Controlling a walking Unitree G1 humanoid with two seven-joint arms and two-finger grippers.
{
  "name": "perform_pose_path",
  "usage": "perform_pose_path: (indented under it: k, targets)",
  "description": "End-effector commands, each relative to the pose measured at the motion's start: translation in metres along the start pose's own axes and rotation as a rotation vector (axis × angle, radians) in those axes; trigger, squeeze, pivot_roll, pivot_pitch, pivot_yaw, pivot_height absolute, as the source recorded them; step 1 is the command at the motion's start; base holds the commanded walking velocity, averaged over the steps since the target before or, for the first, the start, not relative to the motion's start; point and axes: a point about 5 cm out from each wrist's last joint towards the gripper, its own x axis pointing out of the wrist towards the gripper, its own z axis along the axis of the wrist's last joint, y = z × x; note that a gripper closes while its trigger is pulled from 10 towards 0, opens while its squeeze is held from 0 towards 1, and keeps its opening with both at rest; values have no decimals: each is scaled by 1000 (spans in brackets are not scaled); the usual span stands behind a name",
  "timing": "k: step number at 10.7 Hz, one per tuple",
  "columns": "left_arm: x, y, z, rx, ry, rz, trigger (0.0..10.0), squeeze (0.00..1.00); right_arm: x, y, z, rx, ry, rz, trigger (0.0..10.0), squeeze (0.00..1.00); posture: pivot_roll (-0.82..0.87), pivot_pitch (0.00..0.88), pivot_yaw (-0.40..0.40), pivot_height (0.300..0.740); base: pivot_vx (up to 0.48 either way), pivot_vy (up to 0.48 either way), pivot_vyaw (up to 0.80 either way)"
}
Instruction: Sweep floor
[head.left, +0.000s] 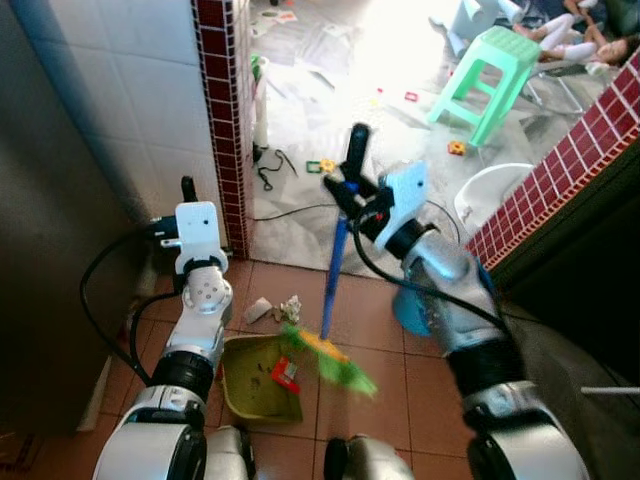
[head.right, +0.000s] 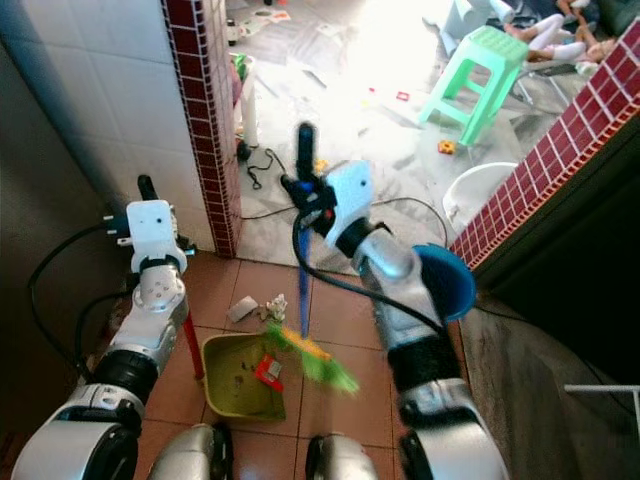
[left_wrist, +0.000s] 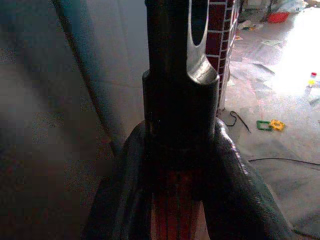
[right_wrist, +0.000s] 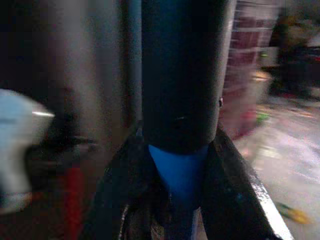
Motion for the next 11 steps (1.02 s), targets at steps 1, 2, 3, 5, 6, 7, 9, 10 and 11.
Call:
perform_pose_path:
  k: [1,2,3,5,6,7,9,10,11]
  targets:
    - [-6,0,-20,109,81,-17,10000,0,5,10,16,25,-49,94,10000,0,-60,95,-76,740,0,0,0]
    - [-7,-5,-20,115,84,-37,10000,0,7,16,27,87,-71,135,10000,0,-61,93,-75,740,0,0,0]
    - [-9,-14,-21,100,92,-85,10000,0,9,17,38,144,-106,156,10000,0,-60,88,-73,740,0,0,0]
    - [-17,-37,-25,27,121,-232,10000,0,12,-1,56,130,-157,47,10000,0,-58,83,-74,740,0,0,0]
    - [-19,-41,-26,19,128,-263,10000,0,13,-6,60,106,-171,4,10000,0,-59,80,-74,740,0,0,0]
    - [-23,-51,-27,-12,145,-341,10000,0,12,-23,69,-33,-207,-136,10000,0,-58,76,-73,740,0,0,0]
    - [-28,-61,-31,-29,184,-435,10000,0,3,-38,68,-191,-211,-288,10000,0,-53,70,-74,740,0,0,0]
    - [-31,-66,-32,-44,195,-482,10000,0,-5,-46,61,-272,-187,-380,10000,0,-51,67,-72,740,0,0,0]
    - [-32,-66,-32,-54,186,-493,10000,0,-14,-46,33,-287,-113,-446,10000,0,-46,64,-71,740,0,0,0]
